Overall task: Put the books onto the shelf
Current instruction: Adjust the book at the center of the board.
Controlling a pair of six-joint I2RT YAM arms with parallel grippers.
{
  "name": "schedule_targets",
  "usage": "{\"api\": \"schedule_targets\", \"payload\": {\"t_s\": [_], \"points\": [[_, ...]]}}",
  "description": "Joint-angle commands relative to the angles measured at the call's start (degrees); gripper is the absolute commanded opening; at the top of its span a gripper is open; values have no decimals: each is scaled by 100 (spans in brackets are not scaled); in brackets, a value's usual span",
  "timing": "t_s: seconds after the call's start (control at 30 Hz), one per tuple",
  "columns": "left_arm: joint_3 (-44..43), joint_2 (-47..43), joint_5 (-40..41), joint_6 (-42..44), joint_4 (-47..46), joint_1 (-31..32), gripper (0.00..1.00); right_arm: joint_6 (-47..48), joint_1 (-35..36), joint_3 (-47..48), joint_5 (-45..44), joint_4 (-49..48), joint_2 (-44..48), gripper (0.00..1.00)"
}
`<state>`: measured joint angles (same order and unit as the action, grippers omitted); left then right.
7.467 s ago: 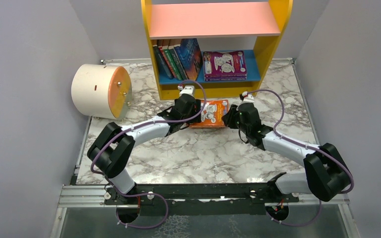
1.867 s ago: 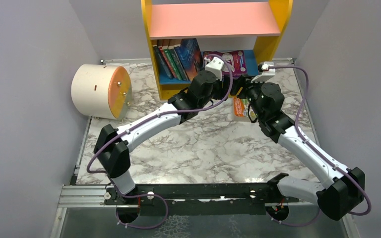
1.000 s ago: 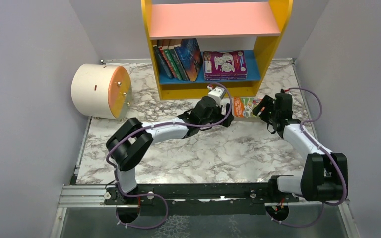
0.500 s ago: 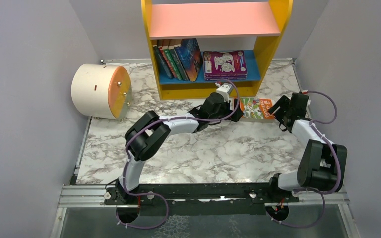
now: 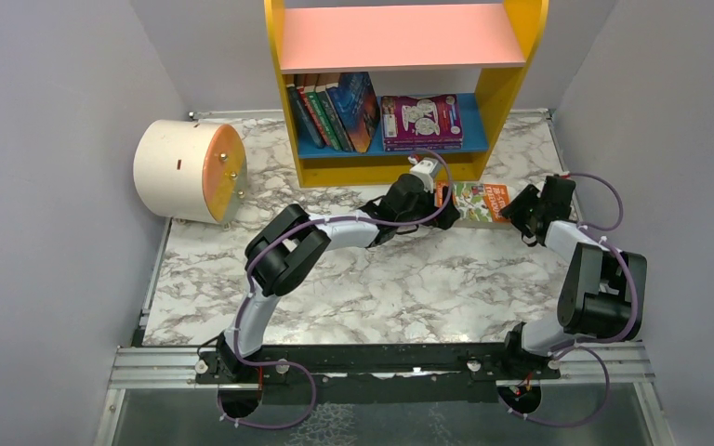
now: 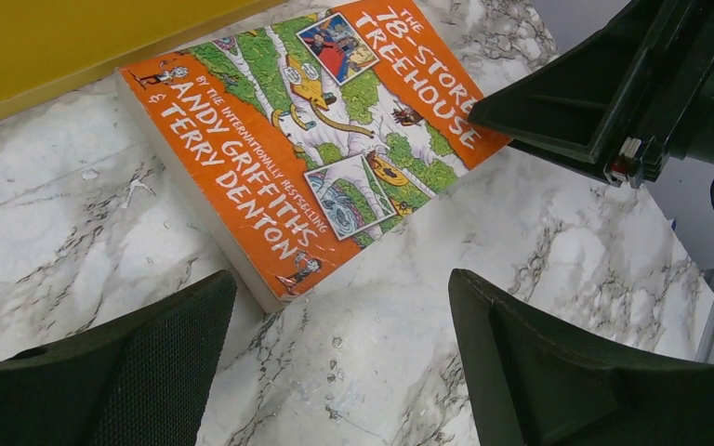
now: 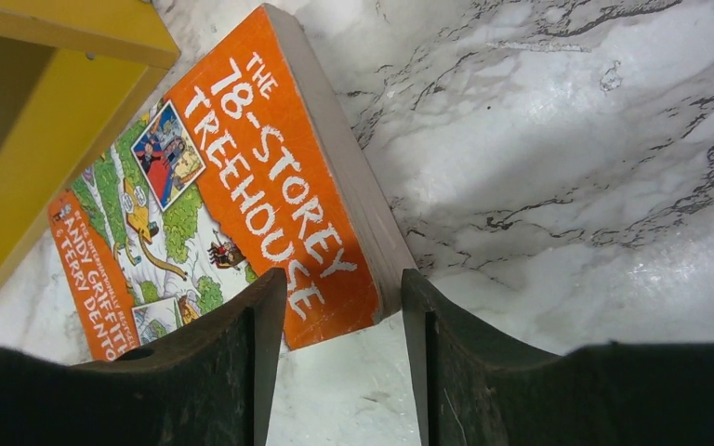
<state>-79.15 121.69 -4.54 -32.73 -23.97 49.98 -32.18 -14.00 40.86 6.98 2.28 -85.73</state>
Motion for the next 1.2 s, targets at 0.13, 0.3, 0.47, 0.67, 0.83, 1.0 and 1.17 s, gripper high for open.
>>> {"api": "schedule_targets", "payload": {"t_s": [0.13,0.3,0.47,0.67,0.83,1.0,1.17], "points": [[323,-246,-16,-30,-170,-83,78,-43,-33,-234,359,-415,21,29],[608,-477,70,2,-170,-134,78,-93,-33,-389,492,-508,41,14],[856,-773,212,67,-170,-145,78,-144,-32,-631,758,-615,249,1],[1105,-1138,363,152,-161,-155,78,-235,4,-1037,1372,-776,716,1],[1404,-1446,459,110,-161,-153,78,-251,285,-1340,1543,-462,1420,1],[1652,-1692,577,58,-42,-158,78,-345,924,-1596,1427,17,2238,1],[1871,-1954,773,9,173,-164,78,-490,1477,-1699,1382,441,2859,1]]}}
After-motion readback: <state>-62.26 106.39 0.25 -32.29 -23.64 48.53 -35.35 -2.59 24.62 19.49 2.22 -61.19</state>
